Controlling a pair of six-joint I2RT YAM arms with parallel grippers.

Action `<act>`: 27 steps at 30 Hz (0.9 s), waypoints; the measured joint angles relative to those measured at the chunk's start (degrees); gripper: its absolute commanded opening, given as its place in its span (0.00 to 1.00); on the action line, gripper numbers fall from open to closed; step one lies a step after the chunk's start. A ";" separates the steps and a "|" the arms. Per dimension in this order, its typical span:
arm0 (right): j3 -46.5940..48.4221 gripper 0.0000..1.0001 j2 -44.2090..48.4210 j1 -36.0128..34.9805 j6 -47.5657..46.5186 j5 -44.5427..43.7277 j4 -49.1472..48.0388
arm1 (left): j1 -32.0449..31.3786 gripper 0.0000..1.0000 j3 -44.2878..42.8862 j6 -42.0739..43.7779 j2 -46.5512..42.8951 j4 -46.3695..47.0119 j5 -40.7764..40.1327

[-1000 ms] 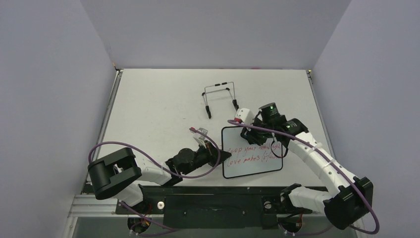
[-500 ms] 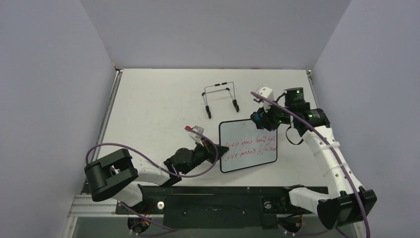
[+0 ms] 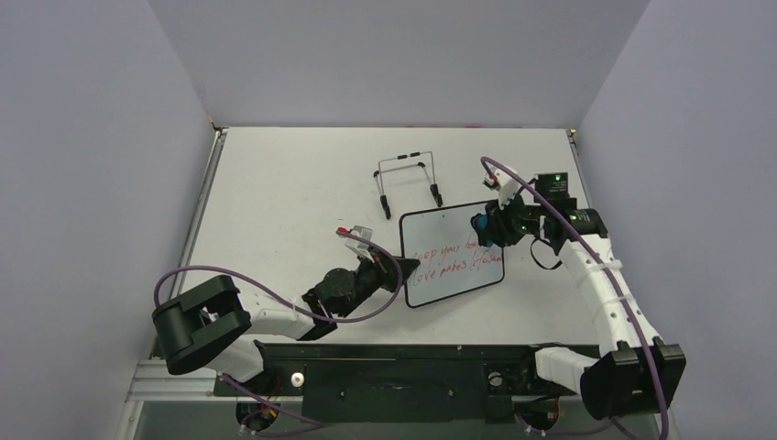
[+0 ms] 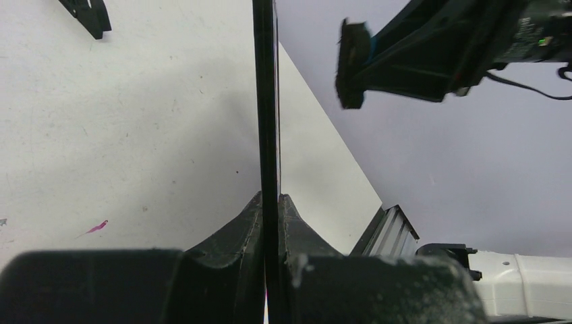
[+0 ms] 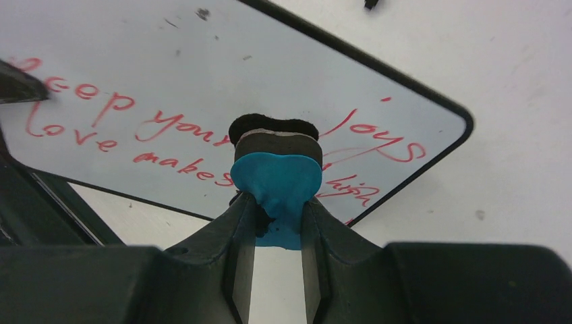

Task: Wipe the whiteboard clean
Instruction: Erase the whiteboard at the center of the board.

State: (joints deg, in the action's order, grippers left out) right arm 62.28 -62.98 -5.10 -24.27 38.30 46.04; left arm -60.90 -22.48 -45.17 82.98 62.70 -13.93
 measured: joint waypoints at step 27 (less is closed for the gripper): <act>-5.14 0.00 -11.34 -3.89 14.86 -15.76 -16.35 | 0.20 0.00 -0.35 2.51 -0.83 -1.79 0.42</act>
State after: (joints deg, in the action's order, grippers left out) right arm 57.14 -74.32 -8.99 -9.41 22.55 29.69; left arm -60.71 -22.83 -42.65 82.15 60.90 -13.52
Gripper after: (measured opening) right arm 0.227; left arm 0.039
